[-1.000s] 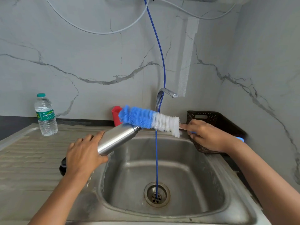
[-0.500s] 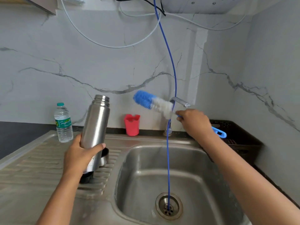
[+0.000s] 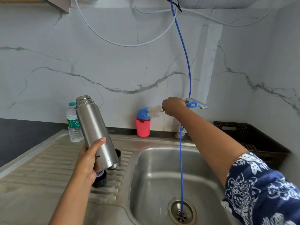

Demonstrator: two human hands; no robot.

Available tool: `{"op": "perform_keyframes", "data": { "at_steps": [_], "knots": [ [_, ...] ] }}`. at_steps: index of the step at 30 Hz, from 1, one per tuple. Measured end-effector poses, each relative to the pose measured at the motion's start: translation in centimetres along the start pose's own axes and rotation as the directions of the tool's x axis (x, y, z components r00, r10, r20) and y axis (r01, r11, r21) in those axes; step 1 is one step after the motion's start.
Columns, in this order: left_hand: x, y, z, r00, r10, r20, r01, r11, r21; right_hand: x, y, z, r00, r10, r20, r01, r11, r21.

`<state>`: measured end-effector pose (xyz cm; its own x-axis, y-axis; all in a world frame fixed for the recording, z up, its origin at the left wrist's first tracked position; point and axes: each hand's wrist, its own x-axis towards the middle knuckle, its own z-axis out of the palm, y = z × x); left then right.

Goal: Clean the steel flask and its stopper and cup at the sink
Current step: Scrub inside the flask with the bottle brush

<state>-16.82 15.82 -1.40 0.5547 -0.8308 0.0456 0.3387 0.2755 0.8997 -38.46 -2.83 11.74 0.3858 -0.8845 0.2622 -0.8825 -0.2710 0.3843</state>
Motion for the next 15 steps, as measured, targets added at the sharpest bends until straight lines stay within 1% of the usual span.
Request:
{"op": "perform_keyframes", "data": {
  "at_steps": [4, 11, 15],
  "knots": [
    [0.1, -0.1, 0.0, 0.997, -0.053, 0.053, 0.054, 0.998, -0.024, 1.0, 0.2, 0.0, 0.999, -0.027, 0.030, 0.028, 0.999, -0.016],
    [-0.1, -0.9, 0.6, 0.993, -0.101, 0.056, 0.101, 0.995, -0.011, 1.5, 0.8, -0.4, 0.997, -0.054, 0.049, 0.056, 0.997, -0.050],
    [-0.1, -0.9, 0.5, 0.990, -0.112, 0.091, 0.112, 0.994, -0.002, 1.2, 0.2, -0.5, 0.998, -0.044, 0.042, 0.046, 0.997, -0.069]
  ]
}}
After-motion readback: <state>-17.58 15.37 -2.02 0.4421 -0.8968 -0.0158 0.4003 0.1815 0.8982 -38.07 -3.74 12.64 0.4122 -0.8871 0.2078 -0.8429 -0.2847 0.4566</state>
